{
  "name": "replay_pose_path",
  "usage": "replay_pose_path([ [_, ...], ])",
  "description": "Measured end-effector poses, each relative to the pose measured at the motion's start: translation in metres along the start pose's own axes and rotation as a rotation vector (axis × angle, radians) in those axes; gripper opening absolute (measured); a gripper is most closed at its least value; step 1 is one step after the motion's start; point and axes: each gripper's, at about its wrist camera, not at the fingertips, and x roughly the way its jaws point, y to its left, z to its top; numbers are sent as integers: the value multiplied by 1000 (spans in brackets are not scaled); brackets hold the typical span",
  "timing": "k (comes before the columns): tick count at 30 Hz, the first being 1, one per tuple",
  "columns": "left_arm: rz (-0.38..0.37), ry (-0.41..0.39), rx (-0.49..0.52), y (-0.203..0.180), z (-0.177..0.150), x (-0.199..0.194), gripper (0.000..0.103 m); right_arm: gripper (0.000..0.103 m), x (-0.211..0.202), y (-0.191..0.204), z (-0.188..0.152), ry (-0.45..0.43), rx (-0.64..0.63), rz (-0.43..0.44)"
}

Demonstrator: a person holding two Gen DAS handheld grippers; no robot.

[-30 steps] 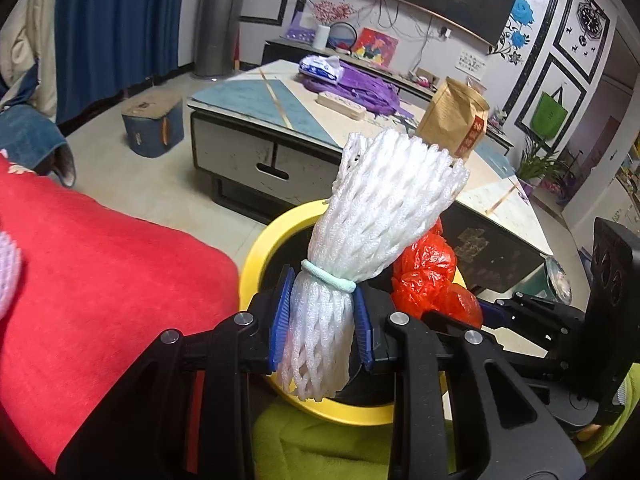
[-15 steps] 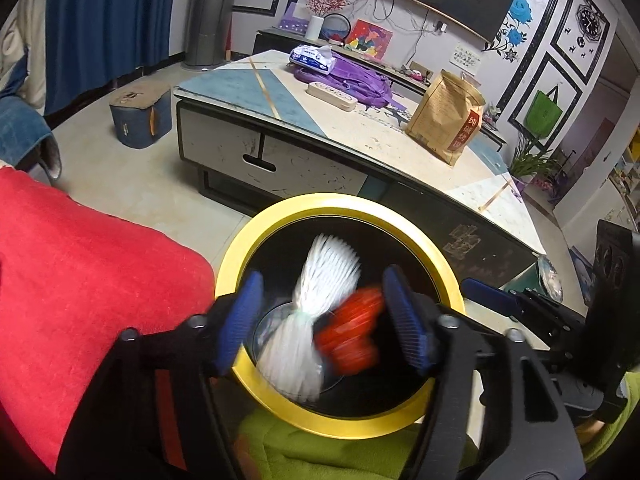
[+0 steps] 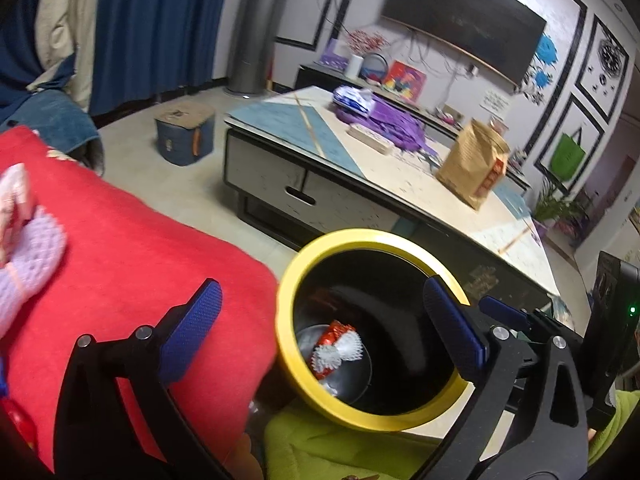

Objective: Collect trash
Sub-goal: 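Open both grippers to drop the bag and foam net into the bin, then move both tools back over the trash on the bed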

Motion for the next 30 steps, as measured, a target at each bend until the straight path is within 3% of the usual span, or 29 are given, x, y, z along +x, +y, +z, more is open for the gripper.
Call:
replay_pose_path([
  [12, 123, -108, -41, 30, -8, -56, 92, 79, -21, 34, 2, -92, -90, 61],
  [22, 240, -219, -67, 52, -8, -106, 92, 81, -31, 79, -4, -111, -194, 111],
  [30, 296, -265, -102, 73, -14, -133, 92, 81, -38, 116, -10, -114, -269, 172],
])
